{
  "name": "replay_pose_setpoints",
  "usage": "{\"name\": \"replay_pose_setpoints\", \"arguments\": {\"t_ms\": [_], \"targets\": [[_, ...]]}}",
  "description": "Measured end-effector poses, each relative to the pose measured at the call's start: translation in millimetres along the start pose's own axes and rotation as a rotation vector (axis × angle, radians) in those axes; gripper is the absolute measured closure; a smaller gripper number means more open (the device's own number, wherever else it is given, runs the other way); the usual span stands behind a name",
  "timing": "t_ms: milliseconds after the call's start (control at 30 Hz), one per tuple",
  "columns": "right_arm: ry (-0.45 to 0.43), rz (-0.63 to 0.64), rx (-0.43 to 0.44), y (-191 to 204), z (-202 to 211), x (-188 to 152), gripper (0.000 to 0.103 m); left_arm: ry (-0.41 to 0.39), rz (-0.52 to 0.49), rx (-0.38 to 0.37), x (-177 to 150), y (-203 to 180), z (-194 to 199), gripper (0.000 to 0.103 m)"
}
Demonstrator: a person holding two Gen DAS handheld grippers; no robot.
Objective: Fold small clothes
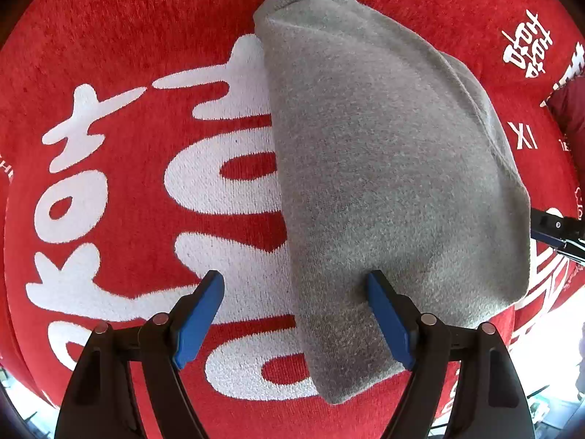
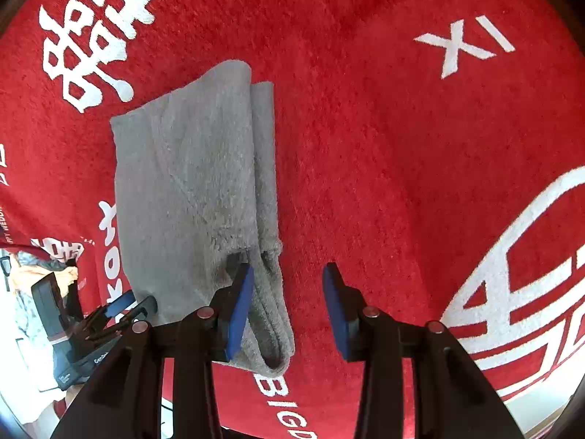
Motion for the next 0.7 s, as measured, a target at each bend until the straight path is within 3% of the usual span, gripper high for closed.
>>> {"name": "replay_pose_setpoints", "arguments": {"t_ms": [67,167,300,433,700], "targets": [[0.005,-0.006,0.002,-2,-1,-2,0.060,0.002,0.002,-0.005,0,0,-1,0.022],[0.011,-0.021,0.015,-6,-1,-4,0.054,0.017,0.019,0.013,2,6,-4,0.007],[0.014,-0.037,0.032,-9,0,-5,0.052,0.068,0.067,-0.025,5,15,-15,0.001],[0.019,-0.029,0.046,-9,1,-5,0.043,0.120,0.128,-0.080,6,25,-24,0.001],[0.037,0.050,0.113,-1,4,2,0.035,0.132,0.125,-0.095,3,28,-32,0.000]]}}
Point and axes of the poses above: each gripper's, at about its wrist camera, not at the fingertips, and z roughly against the way its jaws point, y to its left, x to its top, the point moved 2 cm from there along -z, roughly the way its jaws point, and after that the axes turned 12 degrees about x, right-handed, at the moved point
